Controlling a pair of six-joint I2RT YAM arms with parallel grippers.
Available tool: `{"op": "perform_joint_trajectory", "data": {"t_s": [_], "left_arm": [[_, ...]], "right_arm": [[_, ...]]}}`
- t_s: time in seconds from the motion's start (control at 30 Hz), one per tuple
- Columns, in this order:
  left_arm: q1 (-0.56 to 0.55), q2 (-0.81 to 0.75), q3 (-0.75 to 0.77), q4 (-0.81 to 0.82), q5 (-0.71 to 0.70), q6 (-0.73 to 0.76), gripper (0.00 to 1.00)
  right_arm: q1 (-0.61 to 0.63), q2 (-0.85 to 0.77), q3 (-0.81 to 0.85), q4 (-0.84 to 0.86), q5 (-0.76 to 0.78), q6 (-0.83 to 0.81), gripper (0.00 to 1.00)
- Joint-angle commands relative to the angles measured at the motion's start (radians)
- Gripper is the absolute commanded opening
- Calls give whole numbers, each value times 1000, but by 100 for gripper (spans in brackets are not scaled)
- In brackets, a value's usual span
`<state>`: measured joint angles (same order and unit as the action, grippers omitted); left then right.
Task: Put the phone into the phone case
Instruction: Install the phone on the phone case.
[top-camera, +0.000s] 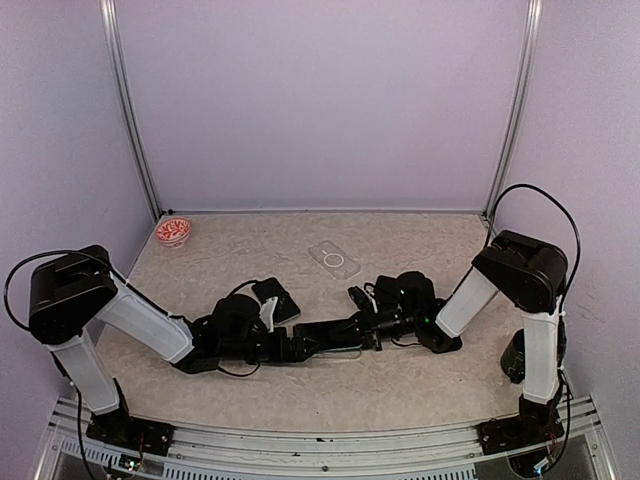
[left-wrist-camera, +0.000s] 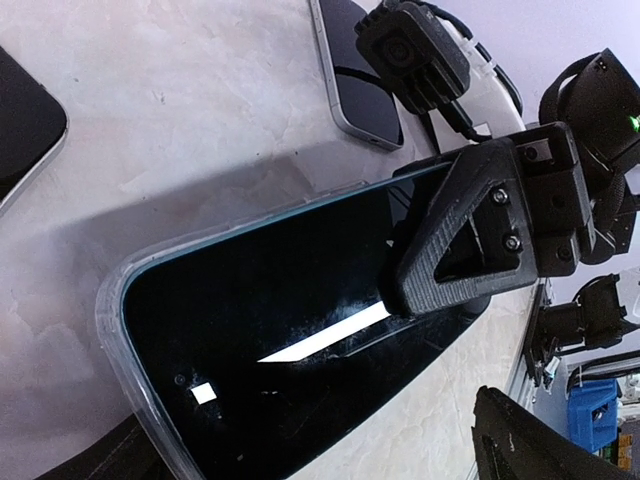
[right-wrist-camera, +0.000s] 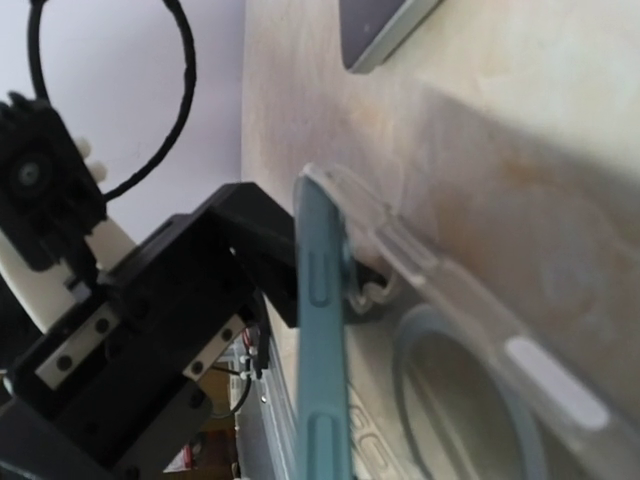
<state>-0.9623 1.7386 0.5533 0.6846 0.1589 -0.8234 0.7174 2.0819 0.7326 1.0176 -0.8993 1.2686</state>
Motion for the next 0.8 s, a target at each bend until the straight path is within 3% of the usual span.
{"op": "perform_joint_trajectory", "data": {"t_s": [0.0, 0.5, 0.77], "left_arm": [[12, -2, -1, 94, 58, 26, 98], [20, 7, -9, 194, 168, 45, 83], [36, -25, -38, 259, 190, 41, 81]], "right_arm": [[24, -20, 28, 26, -37, -29, 0], [45, 15, 54, 23, -88, -44, 0], [50, 11, 49, 19, -103, -61, 0]]}}
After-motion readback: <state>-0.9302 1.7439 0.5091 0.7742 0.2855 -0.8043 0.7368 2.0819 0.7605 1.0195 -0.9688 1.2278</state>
